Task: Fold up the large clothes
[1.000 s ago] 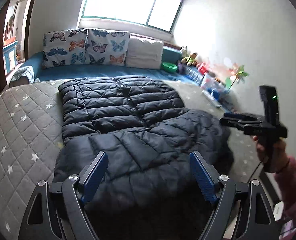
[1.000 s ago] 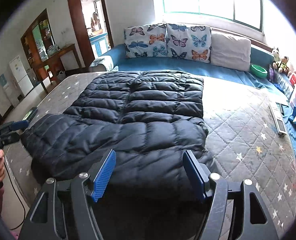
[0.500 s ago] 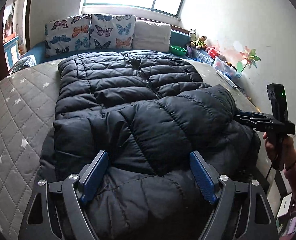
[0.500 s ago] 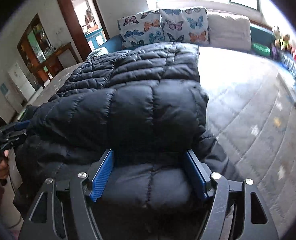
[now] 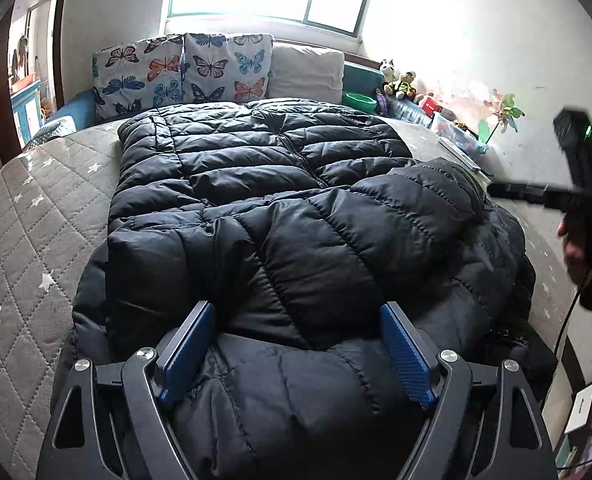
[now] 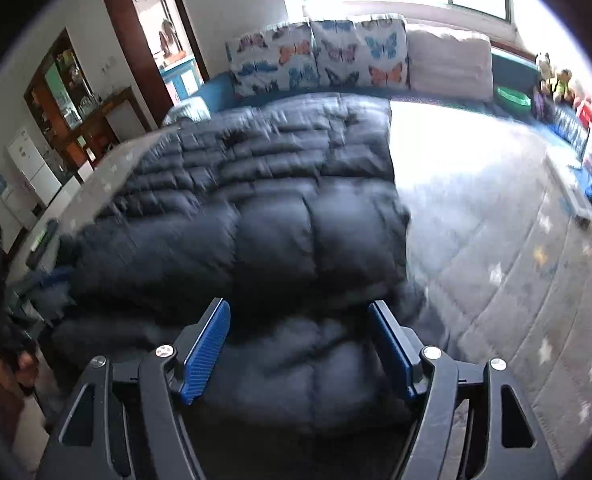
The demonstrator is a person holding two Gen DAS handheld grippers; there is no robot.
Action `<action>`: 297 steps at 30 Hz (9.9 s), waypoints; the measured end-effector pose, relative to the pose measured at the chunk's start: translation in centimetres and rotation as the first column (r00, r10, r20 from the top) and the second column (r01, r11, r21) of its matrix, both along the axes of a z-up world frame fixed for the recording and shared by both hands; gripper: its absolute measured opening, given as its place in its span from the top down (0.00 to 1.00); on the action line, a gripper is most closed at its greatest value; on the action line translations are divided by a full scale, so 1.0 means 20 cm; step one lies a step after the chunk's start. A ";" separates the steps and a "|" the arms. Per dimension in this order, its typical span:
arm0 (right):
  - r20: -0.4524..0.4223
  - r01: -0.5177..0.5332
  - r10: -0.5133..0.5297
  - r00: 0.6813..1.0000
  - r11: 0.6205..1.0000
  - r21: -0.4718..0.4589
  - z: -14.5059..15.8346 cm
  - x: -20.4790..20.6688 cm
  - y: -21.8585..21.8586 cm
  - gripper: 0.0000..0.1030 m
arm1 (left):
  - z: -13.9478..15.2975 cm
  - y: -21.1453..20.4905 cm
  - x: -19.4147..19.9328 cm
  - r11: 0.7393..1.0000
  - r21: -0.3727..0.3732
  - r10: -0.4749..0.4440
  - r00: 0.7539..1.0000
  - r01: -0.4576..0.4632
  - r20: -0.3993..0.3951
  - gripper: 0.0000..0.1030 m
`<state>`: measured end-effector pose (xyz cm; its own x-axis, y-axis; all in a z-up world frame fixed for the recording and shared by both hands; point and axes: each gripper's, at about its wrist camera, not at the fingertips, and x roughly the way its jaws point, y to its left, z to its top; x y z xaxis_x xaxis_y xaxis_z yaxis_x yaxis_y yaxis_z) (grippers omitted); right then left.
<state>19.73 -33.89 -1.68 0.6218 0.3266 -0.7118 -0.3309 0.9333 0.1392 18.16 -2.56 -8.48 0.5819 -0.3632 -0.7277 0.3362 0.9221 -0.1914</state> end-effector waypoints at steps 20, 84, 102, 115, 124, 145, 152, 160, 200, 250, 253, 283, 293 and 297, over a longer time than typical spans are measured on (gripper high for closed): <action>-0.012 -0.059 0.057 0.998 0.975 -0.216 -0.12 0.10 0.30 0.24 | -0.01 -0.02 -0.03 0.999 0.033 -0.003 1.000 0.002 0.024 0.13; -0.045 -0.164 0.159 0.986 0.911 -0.378 -0.28 -0.73 0.08 0.19 | -0.03 -0.42 -0.79 0.775 0.492 -0.526 0.837 0.397 0.152 0.72; 0.136 -0.213 0.250 0.959 0.948 -0.237 -0.15 -0.55 0.39 0.69 | 0.19 -0.18 -0.75 0.888 0.337 -0.380 0.912 0.314 0.153 0.27; 0.182 -0.152 0.167 0.969 0.984 -0.098 0.04 -0.48 0.33 0.76 | 0.08 0.09 -0.88 0.828 0.553 -0.302 0.906 0.093 0.299 0.06; 0.207 -0.130 0.148 0.967 0.987 -0.098 -0.01 -0.57 0.33 0.80 | -0.07 0.03 -0.92 0.761 0.642 -0.361 0.882 0.091 0.303 0.60; 0.234 -0.265 0.291 0.928 0.955 -0.134 0.09 -1.18 0.41 0.83 | 0.16 0.41 -1.63 0.912 0.402 -0.214 0.927 0.077 0.309 0.68; 0.242 -0.230 0.241 0.940 0.970 -0.073 0.26 -0.88 0.41 0.83 | 0.38 0.39 -1.37 0.929 0.369 -0.153 0.916 0.006 0.370 0.68; 0.245 -0.202 0.210 0.946 0.978 -0.058 0.48 -0.32 0.45 0.83 | 0.66 0.39 -0.71 0.956 0.282 -0.037 0.921 -0.080 0.388 0.69; -0.083 0.060 -0.059 0.995 0.998 0.008 0.12 0.97 0.35 0.64 | 0.24 0.46 0.74 0.990 0.095 0.110 0.989 -0.100 -0.101 0.80; -0.119 0.083 -0.108 0.987 0.977 -0.198 -0.29 0.98 0.47 0.54 | 0.47 0.35 0.73 0.996 0.021 0.090 0.992 -0.088 -0.092 0.45; -0.106 0.088 -0.111 0.988 0.976 -0.197 -0.29 0.98 0.50 0.54 | 0.44 0.37 0.67 0.995 0.061 0.085 0.994 -0.081 -0.067 0.45; -0.028 0.007 -0.010 1.000 0.993 -0.114 -0.23 0.29 0.34 0.40 | 0.40 0.32 0.25 0.973 0.189 0.134 0.991 -0.132 0.004 0.38; -0.010 0.012 -0.014 1.000 0.990 -0.143 -0.24 0.28 0.35 0.40 | 0.36 0.31 0.25 0.972 0.192 0.133 0.991 -0.134 0.018 0.35; 0.002 0.019 -0.019 1.000 0.988 -0.156 -0.24 0.26 0.35 0.40 | 0.35 0.31 0.25 0.973 0.191 0.131 0.991 -0.132 0.019 0.35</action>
<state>24.98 -26.81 -6.51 0.6270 0.1997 -0.7530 -0.3131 0.9497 -0.0089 23.23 3.68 -1.51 0.6199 -0.1376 -0.7725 0.2098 0.9777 -0.0058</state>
